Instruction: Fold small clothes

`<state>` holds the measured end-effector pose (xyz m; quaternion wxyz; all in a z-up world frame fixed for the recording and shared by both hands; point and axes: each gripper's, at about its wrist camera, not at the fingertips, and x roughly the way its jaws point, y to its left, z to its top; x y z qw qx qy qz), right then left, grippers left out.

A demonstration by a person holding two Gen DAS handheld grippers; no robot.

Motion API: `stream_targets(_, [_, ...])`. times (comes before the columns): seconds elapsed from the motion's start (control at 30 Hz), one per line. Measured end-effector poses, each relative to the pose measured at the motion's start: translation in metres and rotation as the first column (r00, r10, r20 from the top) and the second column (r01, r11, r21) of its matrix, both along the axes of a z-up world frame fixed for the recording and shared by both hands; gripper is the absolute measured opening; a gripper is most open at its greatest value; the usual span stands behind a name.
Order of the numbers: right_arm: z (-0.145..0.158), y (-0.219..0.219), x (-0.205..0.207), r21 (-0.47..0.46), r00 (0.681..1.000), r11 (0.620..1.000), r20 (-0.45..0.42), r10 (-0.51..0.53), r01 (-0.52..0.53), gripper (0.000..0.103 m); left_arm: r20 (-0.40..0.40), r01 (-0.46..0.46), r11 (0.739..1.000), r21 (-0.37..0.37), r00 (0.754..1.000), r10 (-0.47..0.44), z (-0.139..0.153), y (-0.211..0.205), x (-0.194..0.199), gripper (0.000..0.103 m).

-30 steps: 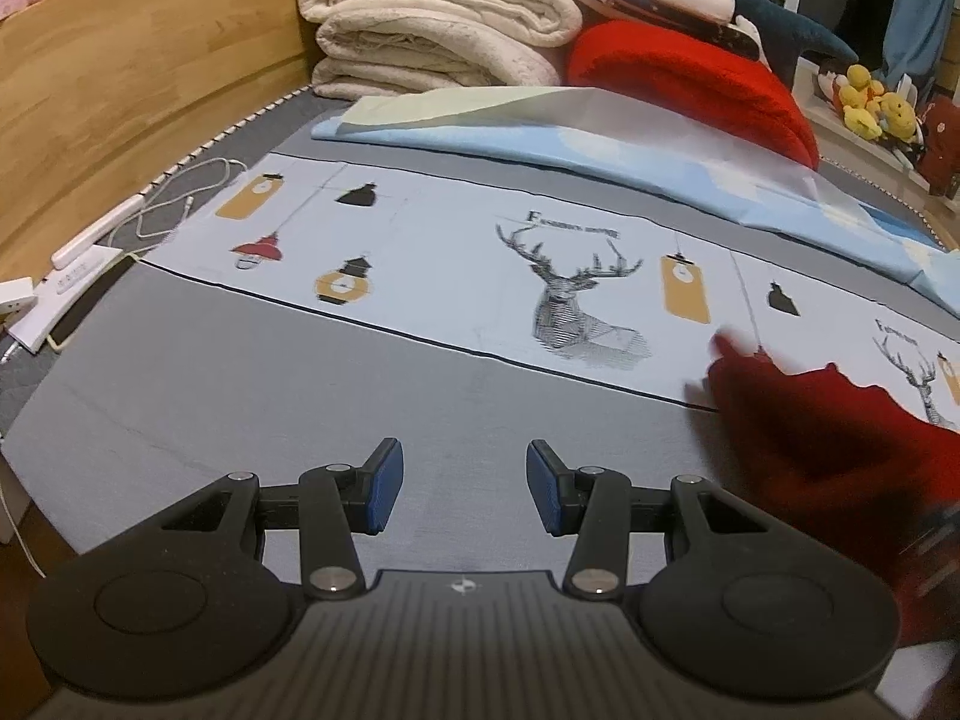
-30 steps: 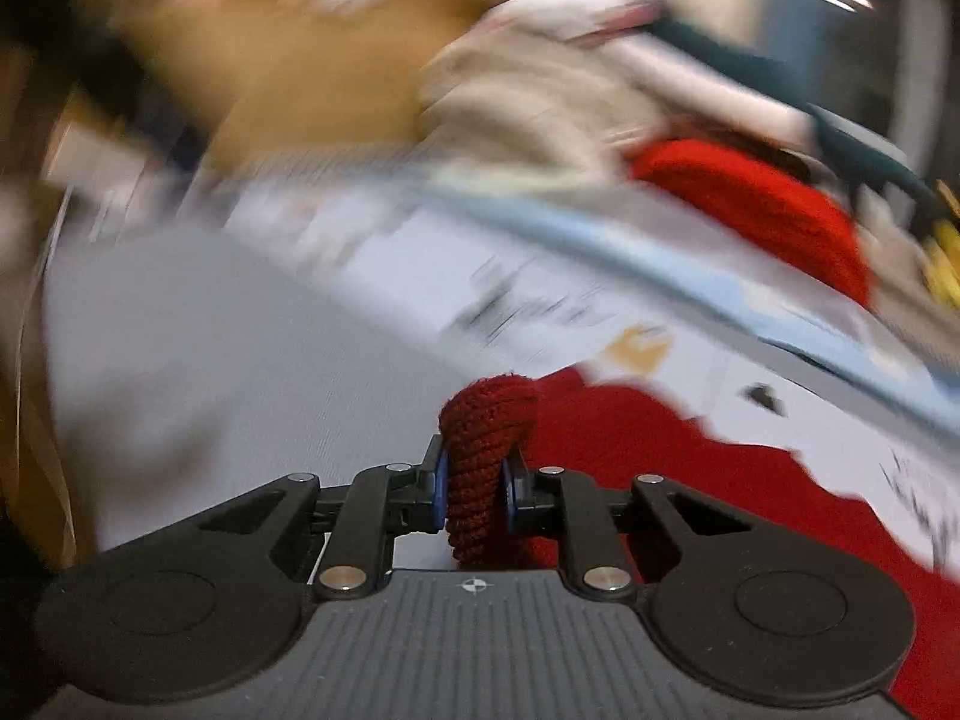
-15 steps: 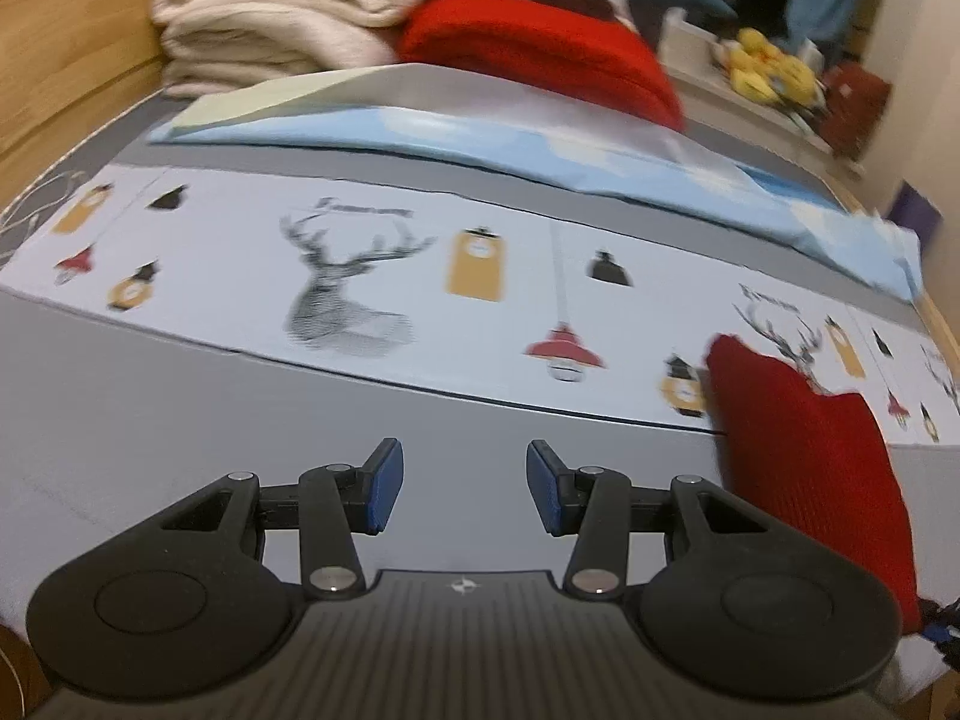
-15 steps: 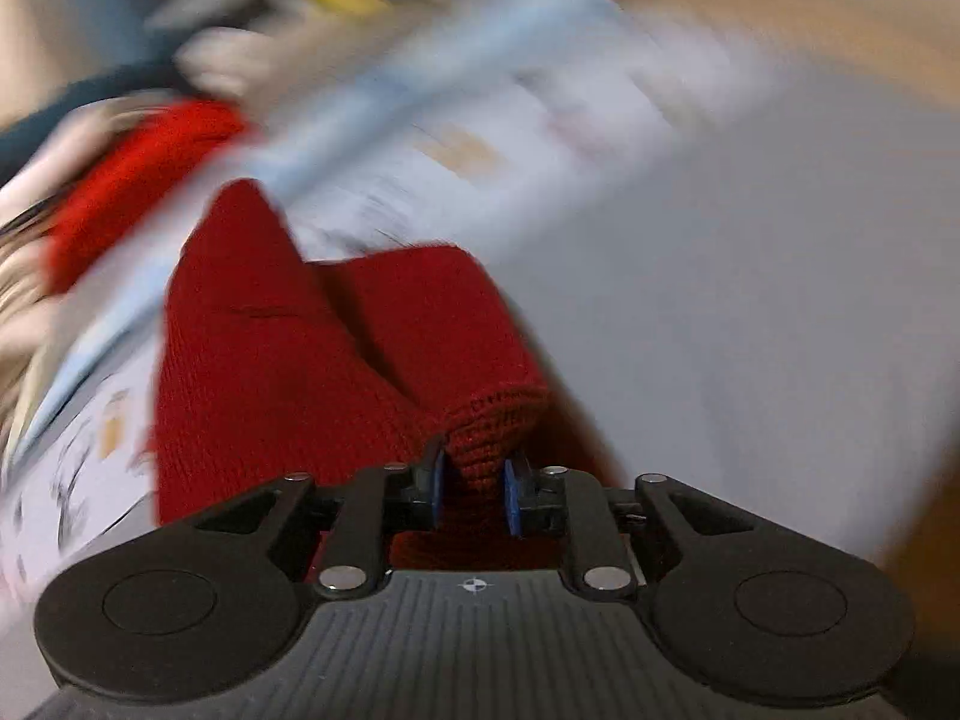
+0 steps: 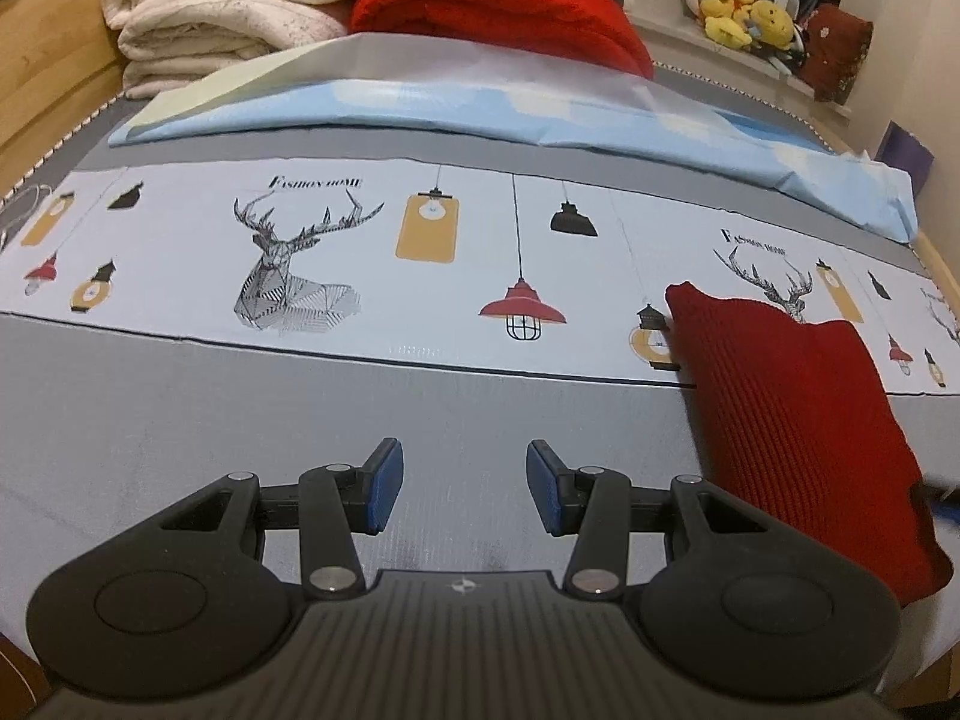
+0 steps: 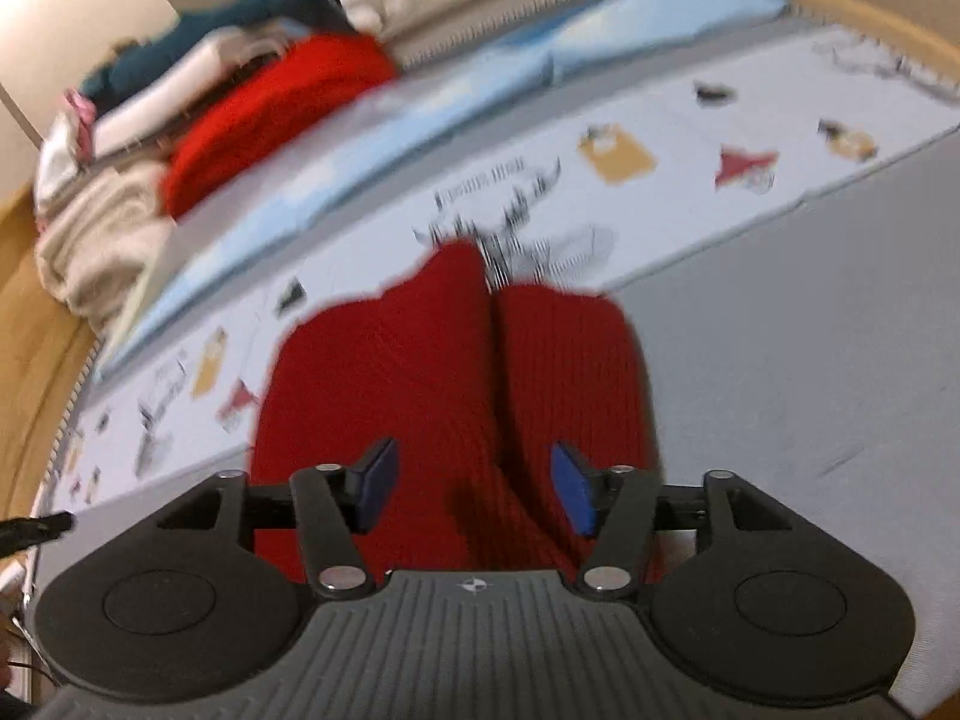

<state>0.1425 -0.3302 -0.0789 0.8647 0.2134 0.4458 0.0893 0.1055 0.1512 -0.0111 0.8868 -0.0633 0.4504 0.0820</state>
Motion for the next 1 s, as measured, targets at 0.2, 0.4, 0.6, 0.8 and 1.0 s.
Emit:
stream_targets(0.2, [-0.019,0.003,0.004,0.085,0.997,0.996,-0.068,0.044,-0.038,0.018,-0.008,0.029,0.997,-0.068,1.000,-0.030,-0.006,-0.024,0.014,0.050])
stream_targets(0.4, [0.020,-0.036,-0.034,0.154,0.989,0.988,0.141,-0.045,0.023,0.014,0.046,0.194,0.971,-0.140,0.981,-0.189,-0.015,-0.089,0.023,0.053])
stream_targets(0.6, [-0.033,-0.038,-0.025,-0.018,0.985,1.000,-0.171,0.020,-0.024,0.016,0.059,0.364,0.904,-0.223,0.931,-0.360,-0.039,-0.159,0.029,0.055])
stream_targets(0.8, [-0.020,-0.035,-0.025,0.008,0.994,1.000,-0.107,0.015,-0.014,0.028,-0.175,0.376,0.908,-0.185,0.897,-0.407,-0.097,-0.191,0.041,0.061])
stream_targets(1.0, [-0.009,-0.054,-0.021,0.076,0.993,0.990,0.020,-0.117,0.115,0.067,-0.131,0.270,0.915,-0.301,0.938,-0.320,-0.083,-0.163,0.051,0.064])
